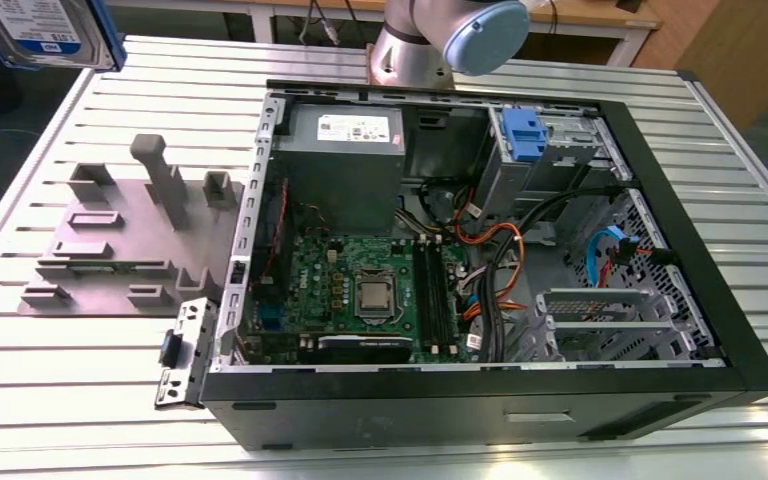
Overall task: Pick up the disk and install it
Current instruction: 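Pick up the disk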
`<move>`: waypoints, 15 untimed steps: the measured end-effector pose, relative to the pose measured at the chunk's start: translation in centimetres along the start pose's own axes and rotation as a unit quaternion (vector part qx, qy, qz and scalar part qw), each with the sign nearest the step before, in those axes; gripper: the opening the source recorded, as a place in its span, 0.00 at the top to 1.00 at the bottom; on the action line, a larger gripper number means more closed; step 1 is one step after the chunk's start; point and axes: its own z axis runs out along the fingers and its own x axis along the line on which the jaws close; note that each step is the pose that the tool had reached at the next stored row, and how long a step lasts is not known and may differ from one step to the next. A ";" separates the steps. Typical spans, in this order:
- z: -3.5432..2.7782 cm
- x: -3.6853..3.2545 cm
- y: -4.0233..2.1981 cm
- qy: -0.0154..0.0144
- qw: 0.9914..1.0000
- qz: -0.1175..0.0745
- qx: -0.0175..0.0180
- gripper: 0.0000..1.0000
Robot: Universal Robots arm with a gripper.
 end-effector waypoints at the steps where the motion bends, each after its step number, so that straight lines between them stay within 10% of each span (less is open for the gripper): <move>1: 0.00 0.00 0.00 0.000 1.000 0.000 0.000 0.64; 15: 0.00 0.00 -0.31 0.000 1.000 0.000 0.000 0.64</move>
